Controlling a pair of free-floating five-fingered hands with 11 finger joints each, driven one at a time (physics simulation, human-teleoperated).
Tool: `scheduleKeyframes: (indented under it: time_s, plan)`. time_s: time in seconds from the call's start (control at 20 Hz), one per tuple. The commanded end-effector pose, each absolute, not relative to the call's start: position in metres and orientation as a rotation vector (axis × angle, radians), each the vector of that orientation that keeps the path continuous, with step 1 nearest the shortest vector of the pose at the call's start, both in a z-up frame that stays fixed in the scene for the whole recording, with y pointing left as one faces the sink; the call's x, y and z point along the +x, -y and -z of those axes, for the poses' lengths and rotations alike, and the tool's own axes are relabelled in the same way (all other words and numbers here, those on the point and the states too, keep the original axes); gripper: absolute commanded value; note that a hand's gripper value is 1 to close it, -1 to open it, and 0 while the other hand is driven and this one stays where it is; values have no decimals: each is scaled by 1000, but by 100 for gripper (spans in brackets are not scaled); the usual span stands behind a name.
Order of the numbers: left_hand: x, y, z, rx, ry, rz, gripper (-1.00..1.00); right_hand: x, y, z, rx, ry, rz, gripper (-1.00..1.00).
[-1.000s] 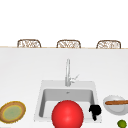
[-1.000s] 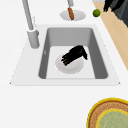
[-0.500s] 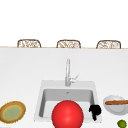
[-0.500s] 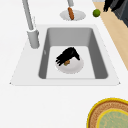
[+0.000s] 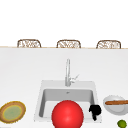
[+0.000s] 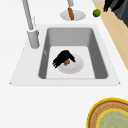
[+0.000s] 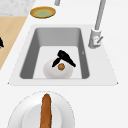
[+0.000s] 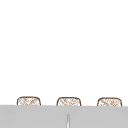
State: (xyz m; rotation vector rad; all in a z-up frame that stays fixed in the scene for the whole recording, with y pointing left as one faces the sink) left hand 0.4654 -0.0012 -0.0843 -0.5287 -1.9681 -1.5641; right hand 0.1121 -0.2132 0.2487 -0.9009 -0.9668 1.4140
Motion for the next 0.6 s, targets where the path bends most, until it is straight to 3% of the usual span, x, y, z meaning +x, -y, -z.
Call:
scheduleKeyframes:
  time_s: [0.0, 0.55]
  plan:
    - [485, 11, 104, -554, 1877, 1569, -100, 112, 213, -249, -901, 967, -1414, 0]
    - [485, 20, 119, -509, 1805, 1600, -100, 112, 213, -249, -901, 967, -1414, 0]
